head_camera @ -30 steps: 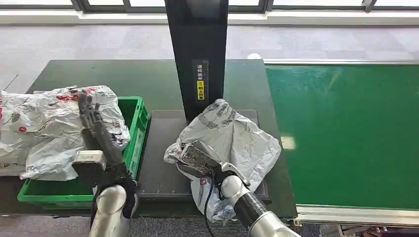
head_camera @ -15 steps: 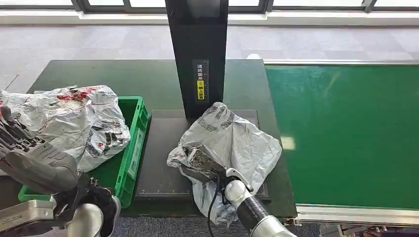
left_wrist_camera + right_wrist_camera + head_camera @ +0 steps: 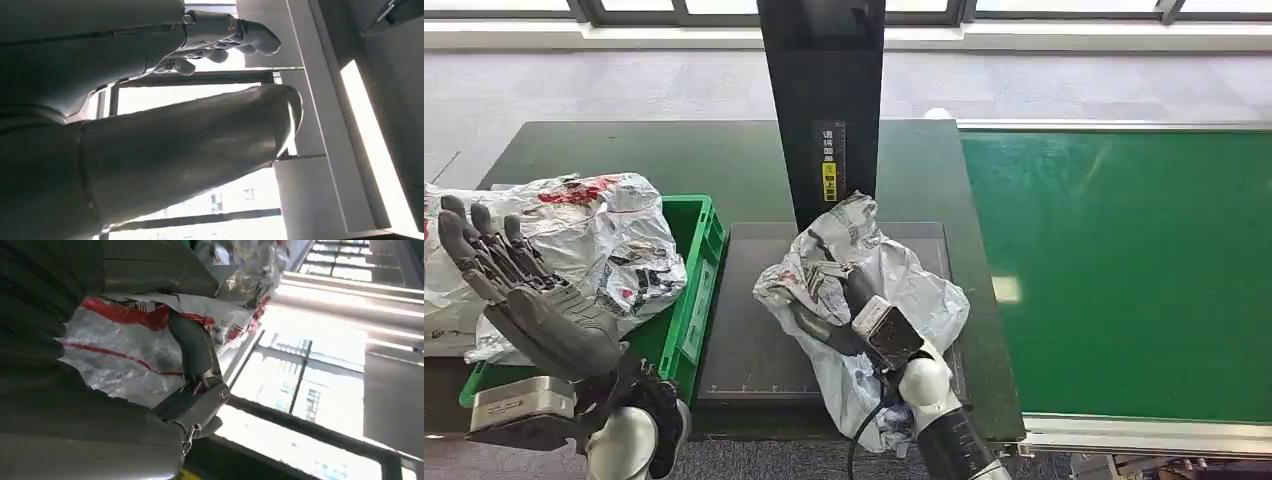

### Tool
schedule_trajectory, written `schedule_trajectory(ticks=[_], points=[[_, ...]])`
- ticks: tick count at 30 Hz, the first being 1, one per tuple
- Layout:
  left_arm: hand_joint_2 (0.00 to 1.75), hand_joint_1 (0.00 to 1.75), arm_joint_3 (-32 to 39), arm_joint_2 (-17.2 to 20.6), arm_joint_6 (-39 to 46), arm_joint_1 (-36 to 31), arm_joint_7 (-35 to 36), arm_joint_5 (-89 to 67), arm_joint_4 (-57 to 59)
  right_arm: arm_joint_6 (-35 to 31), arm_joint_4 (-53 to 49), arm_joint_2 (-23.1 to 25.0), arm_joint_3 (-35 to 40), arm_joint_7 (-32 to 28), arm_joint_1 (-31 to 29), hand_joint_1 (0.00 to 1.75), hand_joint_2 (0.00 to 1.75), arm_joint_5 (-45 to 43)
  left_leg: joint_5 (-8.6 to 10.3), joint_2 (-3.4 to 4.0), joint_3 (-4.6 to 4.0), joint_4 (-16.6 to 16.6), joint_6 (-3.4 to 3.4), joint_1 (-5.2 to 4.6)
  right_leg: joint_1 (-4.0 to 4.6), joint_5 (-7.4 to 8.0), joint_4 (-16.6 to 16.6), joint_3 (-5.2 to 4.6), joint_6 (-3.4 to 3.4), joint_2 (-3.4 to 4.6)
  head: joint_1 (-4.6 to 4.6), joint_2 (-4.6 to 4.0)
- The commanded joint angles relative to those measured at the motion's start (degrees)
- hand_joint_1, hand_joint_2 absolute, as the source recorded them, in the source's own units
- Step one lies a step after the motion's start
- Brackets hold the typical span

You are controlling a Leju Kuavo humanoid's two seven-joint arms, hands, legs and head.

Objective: Moved the parcel from conveyor to table for the left to box.

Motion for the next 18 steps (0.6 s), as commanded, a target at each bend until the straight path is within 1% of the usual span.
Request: schedule_trajectory(ticks=[1,3,4,8,9,11,12,16,17,18], points=[[0.0,0.0,0.0,-0.7,0.2,1.5,0.2,-2.1,4.0,-5.5,-4.8,-1.3,-3.6,1.4,-1.0,0.0,1.75,3.7,0.01,-0.05,0.06,0.0,0.03,-0.02,-0.01,-0.01,0.0,0.08,0.0,-0.08,0.0,0.0],[0.0,0.0,0.0,-0.7,0.2,1.9,0.2,-2.2,3.7,-5.9,-3.4,-1.1,-3.9,1.2,-1.7,0.0,1.75,3.7,0.0,-0.03,0.09,-0.1,0.04,-0.01,0.01,-0.02,-0.1,0.12,0.0,-0.08,0.0,0.0],[0.0,0.0,0.0,-0.7,0.2,1.9,0.2,-2.2,3.7,-5.9,-3.4,-1.1,-3.9,1.2,-1.7,0.0,0.0,3.7,0.0,-0.01,0.09,-0.1,0.04,0.0,0.02,0.0,-0.1,0.12,0.0,-0.05,0.0,0.0],[0.0,0.0,-0.3,-0.2,0.2,2.3,0.2,-1.6,3.7,-6.9,-1.2,-1.2,-3.7,1.0,-2.3,0.0,0.0,4.6,-0.01,0.0,0.07,0.0,0.03,0.01,0.04,0.02,-0.1,0.11,-0.02,-0.05,0.0,0.02],[0.0,0.0,-0.1,-0.2,0.2,2.4,0.2,-1.5,3.8,-7.2,0.9,-1.2,-3.7,1.0,-3.0,0.0,0.0,4.8,0.0,-0.01,0.09,-0.1,0.03,-0.03,0.0,0.0,0.0,0.1,-0.02,-0.04,0.0,0.0],[0.0,0.0,-0.1,-0.2,0.2,2.4,0.2,-1.5,3.8,-7.2,0.9,-1.2,-3.7,1.0,-3.0,0.0,0.0,4.8,0.0,0.02,0.13,-0.1,0.04,-0.01,0.02,0.02,-0.1,0.16,-0.02,-0.03,0.0,0.0],[0.0,0.0,0.5,-0.6,0.2,2.5,0.2,-1.9,3.6,-7.4,3.5,-1.0,-3.9,0.4,-3.6,0.0,0.0,4.7,-0.01,0.02,0.12,-0.1,0.03,0.0,0.03,0.02,-0.1,0.15,-0.02,-0.02,0.0,0.02],[0.0,0.0,0.5,-0.6,0.2,2.5,0.2,-1.9,3.6,-7.4,3.5,-1.0,-3.9,0.4,-3.6,0.0,0.0,4.7,-0.01,0.02,0.09,0.0,0.03,-0.01,0.01,0.02,-0.1,0.12,-0.02,-0.01,0.0,0.02],[0.0,0.0,1.4,-1.4,0.2,2.6,0.2,-3.0,3.4,-7.0,5.4,-0.9,-4.1,-0.3,-3.7,0.0,0.0,4.2,0.0,0.03,0.13,-0.1,0.04,-0.01,0.01,0.02,-0.1,0.16,-0.02,-0.01,0.0,0.02],[0.0,0.0,1.3,-1.4,0.2,2.6,0.2,-2.9,3.5,-7.0,5.4,-0.7,-4.4,-1.0,-3.4,0.0,0.0,3.7,0.0,0.01,0.11,-0.1,0.03,0.01,0.03,0.02,-0.1,0.15,-0.02,-0.02,0.0,0.0]])
